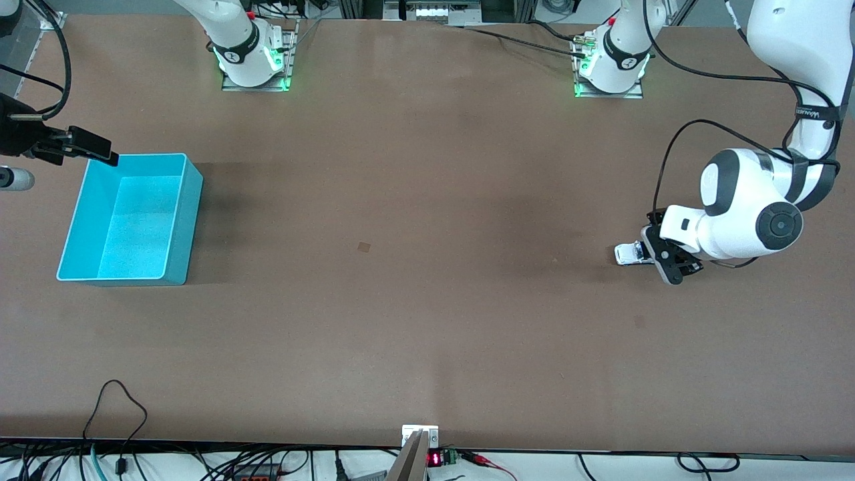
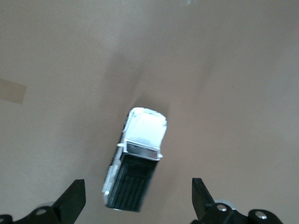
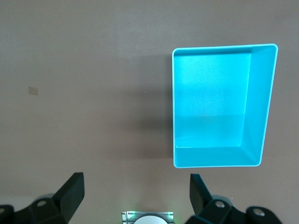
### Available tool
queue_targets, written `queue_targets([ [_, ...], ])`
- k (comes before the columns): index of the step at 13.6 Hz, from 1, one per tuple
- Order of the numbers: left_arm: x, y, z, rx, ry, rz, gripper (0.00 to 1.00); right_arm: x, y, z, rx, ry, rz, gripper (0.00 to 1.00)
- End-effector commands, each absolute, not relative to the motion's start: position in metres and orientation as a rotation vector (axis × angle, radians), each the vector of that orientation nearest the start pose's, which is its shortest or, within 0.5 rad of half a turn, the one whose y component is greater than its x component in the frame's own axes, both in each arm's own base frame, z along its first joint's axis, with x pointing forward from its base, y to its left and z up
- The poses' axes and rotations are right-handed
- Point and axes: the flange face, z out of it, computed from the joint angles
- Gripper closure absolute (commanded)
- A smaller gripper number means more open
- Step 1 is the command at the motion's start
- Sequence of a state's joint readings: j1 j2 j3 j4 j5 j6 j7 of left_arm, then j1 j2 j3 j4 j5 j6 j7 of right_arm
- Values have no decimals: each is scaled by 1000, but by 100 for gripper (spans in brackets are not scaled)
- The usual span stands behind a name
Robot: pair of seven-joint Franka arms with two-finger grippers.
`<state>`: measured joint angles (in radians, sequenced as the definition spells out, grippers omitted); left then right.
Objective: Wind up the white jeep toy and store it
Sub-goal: 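Close the left gripper on the white toy jeep's body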
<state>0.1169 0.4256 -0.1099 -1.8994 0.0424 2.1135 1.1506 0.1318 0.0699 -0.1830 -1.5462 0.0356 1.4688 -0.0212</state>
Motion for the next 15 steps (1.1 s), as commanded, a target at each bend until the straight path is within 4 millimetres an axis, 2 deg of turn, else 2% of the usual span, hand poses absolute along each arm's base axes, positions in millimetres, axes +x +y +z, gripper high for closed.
queue_targets([
  [1, 607, 16, 247, -2601, 1934, 279, 0, 561, -21, 591, -3102, 58, 223, 0],
  [4, 606, 18, 235, -2548, 1963, 302, 0, 561, -17, 591, -3104, 42, 226, 0],
  [7, 591, 13, 210, -2455, 2051, 223, 0, 560, -18, 591, -3103, 46, 231, 0],
  [15, 580, 29, 195, -2364, 2174, 208, 0, 560, -16, 590, -3102, 49, 233, 0],
])
